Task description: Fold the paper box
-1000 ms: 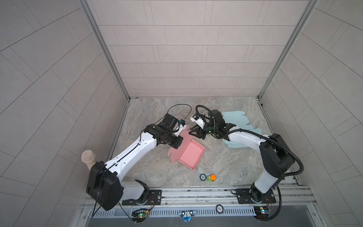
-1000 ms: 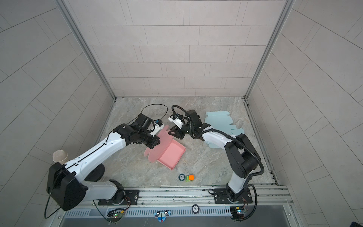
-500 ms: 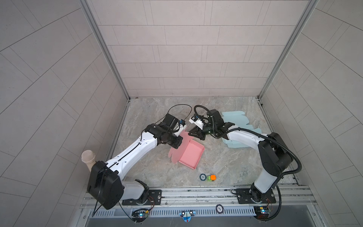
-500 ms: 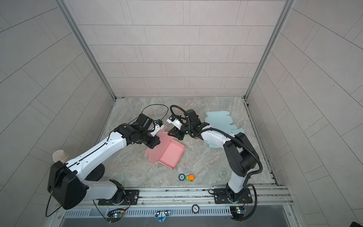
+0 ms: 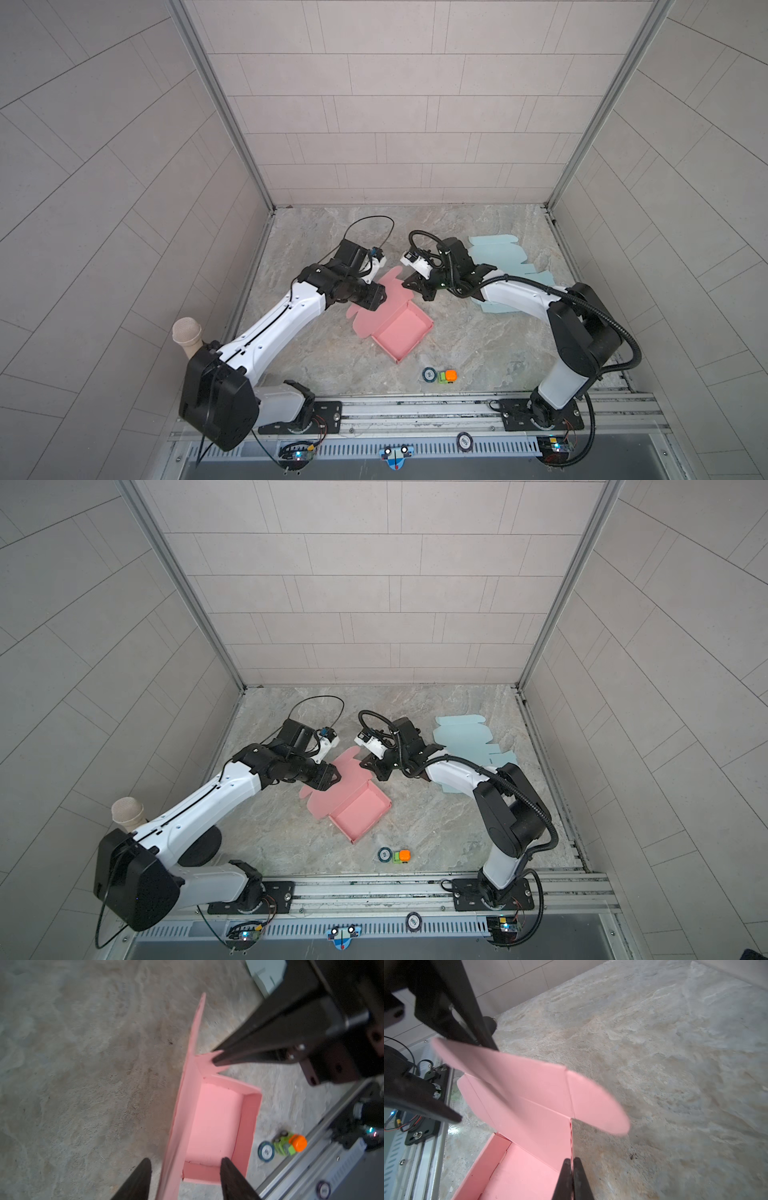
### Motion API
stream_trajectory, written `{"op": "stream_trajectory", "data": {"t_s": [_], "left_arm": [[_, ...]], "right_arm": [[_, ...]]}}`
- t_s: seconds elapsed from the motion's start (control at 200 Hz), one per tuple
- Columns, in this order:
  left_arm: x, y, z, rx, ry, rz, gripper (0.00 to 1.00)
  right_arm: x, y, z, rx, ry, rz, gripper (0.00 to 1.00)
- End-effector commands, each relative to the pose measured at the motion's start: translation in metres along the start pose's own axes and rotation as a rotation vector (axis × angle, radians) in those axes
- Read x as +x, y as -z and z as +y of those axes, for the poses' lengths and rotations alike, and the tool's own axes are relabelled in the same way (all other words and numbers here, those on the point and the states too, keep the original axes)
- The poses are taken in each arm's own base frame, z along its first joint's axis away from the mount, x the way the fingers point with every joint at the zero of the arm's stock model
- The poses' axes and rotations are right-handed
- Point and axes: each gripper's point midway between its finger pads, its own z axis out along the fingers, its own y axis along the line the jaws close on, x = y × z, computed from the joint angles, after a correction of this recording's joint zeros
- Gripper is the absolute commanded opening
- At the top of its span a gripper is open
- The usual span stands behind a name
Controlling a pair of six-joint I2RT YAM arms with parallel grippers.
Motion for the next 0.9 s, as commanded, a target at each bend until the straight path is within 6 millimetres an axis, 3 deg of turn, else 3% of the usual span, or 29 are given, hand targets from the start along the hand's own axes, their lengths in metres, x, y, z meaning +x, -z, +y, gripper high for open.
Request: {"op": "stream_trajectory", "data": {"t_s": [0.0,0.065,0.29,0.521,0.741,0.896], "left_arm": [[-0.015,0.013,0.000,0.026,0.081,-0.137,0.77],[-0.017,0.014,0.002,0.026,0.130,-0.204,0.83],[-0.014,0.010,0.025,0.005,0.273,-0.412,0.87],[-0.003,-0.005,0.028,0.058,0.282,-0.485,0.83],[-0.010,-0.013,0.020,0.121,0.237,-0.513,0.71],[-0.003,-0.018,0.014,0.145,0.217,-0.476,0.64]], "right_arm": [[-0.021,0.021,-0.011,0.104,0.036,-0.081,0.00],[-0.019,0.027,-0.014,0.144,0.026,-0.091,0.00],[-0.001,0.044,-0.020,0.228,-0.033,-0.049,0.00],[0.023,0.047,-0.026,0.284,-0.070,0.031,0.00],[0.021,0.050,-0.026,0.293,-0.071,0.036,0.00],[0.024,0.053,-0.032,0.332,-0.079,0.041,0.00]]}}
